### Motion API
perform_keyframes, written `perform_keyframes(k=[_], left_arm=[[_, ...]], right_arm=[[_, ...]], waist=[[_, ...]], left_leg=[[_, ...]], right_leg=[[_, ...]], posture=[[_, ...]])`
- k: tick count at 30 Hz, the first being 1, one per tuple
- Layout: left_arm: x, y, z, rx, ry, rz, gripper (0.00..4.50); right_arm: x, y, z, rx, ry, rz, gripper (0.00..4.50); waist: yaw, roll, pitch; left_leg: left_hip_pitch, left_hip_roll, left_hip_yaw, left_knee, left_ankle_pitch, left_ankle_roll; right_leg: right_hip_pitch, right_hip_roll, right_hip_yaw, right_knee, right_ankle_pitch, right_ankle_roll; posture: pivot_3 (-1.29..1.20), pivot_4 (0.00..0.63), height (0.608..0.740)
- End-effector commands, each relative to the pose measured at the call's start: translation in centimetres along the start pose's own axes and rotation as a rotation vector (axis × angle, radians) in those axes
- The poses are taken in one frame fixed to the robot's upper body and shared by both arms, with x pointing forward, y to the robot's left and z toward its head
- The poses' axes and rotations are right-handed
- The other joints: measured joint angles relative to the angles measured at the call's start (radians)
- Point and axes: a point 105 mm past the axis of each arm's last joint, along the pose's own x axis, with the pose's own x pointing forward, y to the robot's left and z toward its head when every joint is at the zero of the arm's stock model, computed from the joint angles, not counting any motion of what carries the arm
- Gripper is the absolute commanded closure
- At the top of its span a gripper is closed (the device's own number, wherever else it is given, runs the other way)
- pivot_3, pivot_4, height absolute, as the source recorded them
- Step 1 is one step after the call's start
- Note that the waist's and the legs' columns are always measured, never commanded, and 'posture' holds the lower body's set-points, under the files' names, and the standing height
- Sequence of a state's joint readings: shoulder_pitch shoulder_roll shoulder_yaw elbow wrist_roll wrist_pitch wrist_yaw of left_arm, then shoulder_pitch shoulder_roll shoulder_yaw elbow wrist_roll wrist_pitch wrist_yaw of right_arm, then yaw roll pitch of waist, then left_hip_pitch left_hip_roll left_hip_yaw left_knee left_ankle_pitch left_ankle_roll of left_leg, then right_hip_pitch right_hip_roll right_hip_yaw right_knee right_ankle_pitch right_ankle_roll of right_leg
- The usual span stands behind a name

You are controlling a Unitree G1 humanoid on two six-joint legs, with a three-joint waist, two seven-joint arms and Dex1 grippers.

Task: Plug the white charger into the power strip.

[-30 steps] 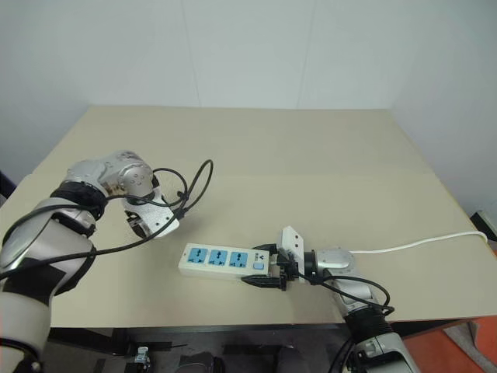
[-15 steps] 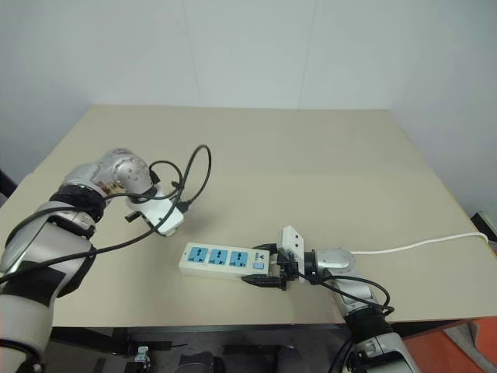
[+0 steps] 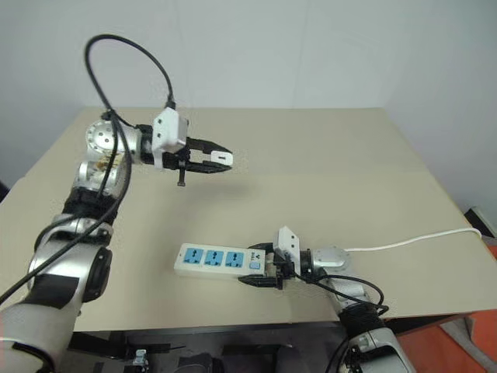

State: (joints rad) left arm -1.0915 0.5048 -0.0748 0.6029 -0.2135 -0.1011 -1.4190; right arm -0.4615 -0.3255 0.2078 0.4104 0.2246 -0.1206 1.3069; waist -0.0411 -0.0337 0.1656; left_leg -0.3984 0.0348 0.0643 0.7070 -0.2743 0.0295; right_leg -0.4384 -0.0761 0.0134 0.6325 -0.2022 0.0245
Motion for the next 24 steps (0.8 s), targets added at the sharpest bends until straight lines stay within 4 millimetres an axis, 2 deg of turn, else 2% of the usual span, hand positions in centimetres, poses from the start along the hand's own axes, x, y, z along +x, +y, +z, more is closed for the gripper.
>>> perform_keyframes(k=[1,5,9,13,24], left_arm=[[-0.1,-0.9,1.6,-0.041,-0.086,0.029,3.47],[-0.9,-3.8,1.7,-0.095,-0.126,-0.048,3.47],[-1.8,-5.7,1.2,-0.177,-0.107,-0.118,3.47],[-2.4,-7.6,0.6,-0.254,-0.108,-0.182,3.47],[-0.6,-8.9,0.0,-0.363,-0.191,-0.101,3.47]], right_arm=[[0.4,-0.8,0.2,-0.041,-0.008,0.012,1.06],[0.6,-1.2,0.1,-0.029,-0.013,0.038,1.06],[0.9,-1.2,-0.1,-0.021,-0.007,0.071,1.06],[1.2,-1.1,-0.3,-0.016,-0.008,0.086,1.06],[1.7,-0.7,-0.9,0.004,-0.004,0.093,1.06]], waist=[[-0.004,0.000,0.000],[-0.005,0.000,0.000],[-0.005,0.000,0.000],[-0.006,0.000,0.000],[-0.006,0.000,0.000]], left_leg=[[0.001,0.000,0.000,0.000,0.000,0.000],[0.002,0.001,0.000,0.000,0.000,-0.001],[0.004,0.001,0.000,0.000,0.000,-0.001],[0.013,0.001,0.001,-0.003,0.000,-0.001],[0.021,0.001,0.001,-0.005,0.000,-0.001]], right_leg=[[0.001,0.000,0.000,0.000,0.000,0.000],[0.001,0.001,0.001,0.001,0.000,0.000],[0.002,0.001,0.001,0.002,0.000,0.000],[0.011,0.001,0.001,-0.001,0.000,-0.001],[0.016,0.001,0.002,-0.001,0.000,-0.001]], posture=[[0.00,0.150,0.740],[0.00,0.150,0.740],[0.00,0.150,0.740],[0.00,0.150,0.740],[0.00,0.150,0.740]])
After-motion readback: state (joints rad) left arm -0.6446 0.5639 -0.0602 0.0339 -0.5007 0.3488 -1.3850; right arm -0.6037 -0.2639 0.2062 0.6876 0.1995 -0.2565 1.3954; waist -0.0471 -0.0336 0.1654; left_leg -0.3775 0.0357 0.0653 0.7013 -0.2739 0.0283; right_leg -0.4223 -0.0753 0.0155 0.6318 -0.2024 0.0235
